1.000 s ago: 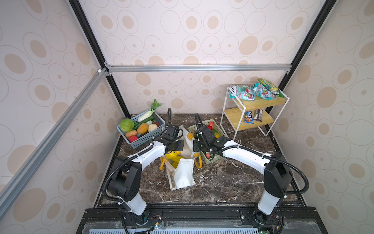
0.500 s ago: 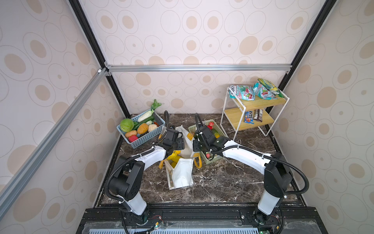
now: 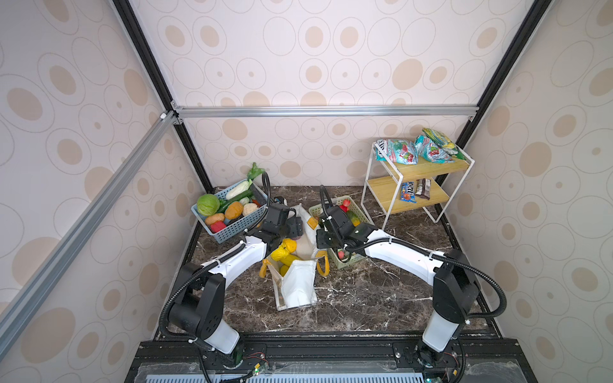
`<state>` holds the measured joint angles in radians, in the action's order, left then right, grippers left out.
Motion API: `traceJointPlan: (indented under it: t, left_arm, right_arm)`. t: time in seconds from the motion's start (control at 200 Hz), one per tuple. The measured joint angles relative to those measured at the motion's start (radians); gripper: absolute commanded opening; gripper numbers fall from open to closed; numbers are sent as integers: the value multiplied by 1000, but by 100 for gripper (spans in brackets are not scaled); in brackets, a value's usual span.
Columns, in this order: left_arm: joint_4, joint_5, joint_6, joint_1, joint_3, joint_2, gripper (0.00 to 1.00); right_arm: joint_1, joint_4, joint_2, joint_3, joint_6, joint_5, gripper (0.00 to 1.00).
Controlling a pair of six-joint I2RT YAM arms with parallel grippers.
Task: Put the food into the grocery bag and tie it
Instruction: 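Open the left gripper to release the cabbage and raise it out of the bag, then move the left gripper back over the blue basket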
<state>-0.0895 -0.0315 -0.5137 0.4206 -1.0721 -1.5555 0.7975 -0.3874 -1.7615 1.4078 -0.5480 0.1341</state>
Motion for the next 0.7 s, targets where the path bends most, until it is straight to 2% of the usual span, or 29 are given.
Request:
traceJointPlan:
  t: [0.305, 0.7]
  left_arm:
    - [-132, 42, 0, -37, -200, 0, 87]
    - [-182, 59, 2, -212, -262, 19, 87]
  right_arm:
    - [0, -1, 0, 0, 11, -3, 5]
    - [-12, 4, 3, -5, 9, -3, 3]
